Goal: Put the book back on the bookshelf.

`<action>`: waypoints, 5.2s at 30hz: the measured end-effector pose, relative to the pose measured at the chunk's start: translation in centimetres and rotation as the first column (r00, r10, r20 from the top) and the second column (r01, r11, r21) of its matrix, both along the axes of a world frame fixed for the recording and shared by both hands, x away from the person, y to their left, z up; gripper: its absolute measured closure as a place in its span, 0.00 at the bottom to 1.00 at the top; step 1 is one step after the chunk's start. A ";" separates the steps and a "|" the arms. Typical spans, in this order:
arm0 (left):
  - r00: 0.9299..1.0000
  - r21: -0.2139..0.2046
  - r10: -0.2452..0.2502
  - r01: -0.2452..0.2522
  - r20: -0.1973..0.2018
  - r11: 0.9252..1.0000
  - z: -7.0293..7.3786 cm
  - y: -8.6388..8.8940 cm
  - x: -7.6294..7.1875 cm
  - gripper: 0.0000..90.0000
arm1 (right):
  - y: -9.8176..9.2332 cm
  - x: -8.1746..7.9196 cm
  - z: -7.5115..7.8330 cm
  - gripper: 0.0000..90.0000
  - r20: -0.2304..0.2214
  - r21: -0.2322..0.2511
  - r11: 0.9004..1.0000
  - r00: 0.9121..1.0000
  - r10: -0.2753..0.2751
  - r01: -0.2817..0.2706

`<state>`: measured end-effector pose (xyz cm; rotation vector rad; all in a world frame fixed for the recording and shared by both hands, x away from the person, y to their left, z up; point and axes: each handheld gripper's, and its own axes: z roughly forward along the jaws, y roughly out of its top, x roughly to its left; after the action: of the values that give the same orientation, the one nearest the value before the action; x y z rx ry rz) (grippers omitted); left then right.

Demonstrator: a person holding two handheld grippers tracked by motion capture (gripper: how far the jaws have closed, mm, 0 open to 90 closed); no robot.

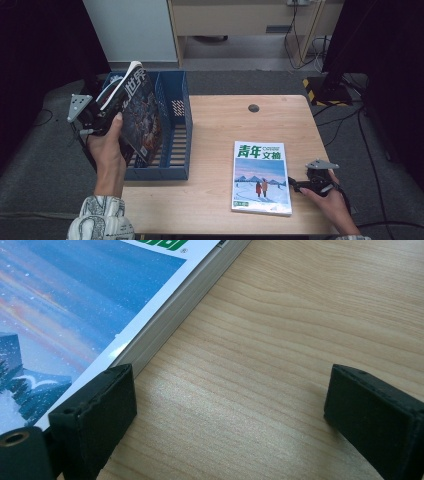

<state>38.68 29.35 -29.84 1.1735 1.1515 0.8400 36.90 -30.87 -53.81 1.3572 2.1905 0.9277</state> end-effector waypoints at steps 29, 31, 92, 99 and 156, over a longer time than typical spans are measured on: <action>1.000 0.019 0.026 -0.027 0.016 0.999 -1.5 0.3 0.5 0.91 | 0.0 0.0 0.0 0.08 0.000 0.000 1.000 1.000 -0.001 0.001; 0.999 0.020 0.029 -0.029 0.020 0.999 -1.4 0.4 0.5 0.91 | 0.0 0.0 0.0 0.08 0.000 0.000 1.000 1.000 -0.001 0.001; 0.999 0.009 0.031 -0.030 -0.036 1.000 -7.6 -1.0 1.5 0.91 | 0.0 0.0 0.0 0.08 -0.001 0.002 1.000 1.000 -0.005 0.005; 0.999 0.016 0.044 -0.043 -0.021 0.999 -7.3 -1.1 1.9 0.91 | 0.0 -0.1 0.0 0.08 -0.002 0.002 1.000 1.000 -0.007 0.007; 0.996 -0.018 0.084 -0.084 -0.008 0.996 -8.2 -3.1 4.8 0.90 | 0.1 -0.1 0.0 0.08 0.002 0.003 1.000 1.000 -0.011 0.011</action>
<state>43.46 26.25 -38.04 1.1204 1.2195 0.8882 36.82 -30.79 -53.84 1.3678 2.1783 0.9277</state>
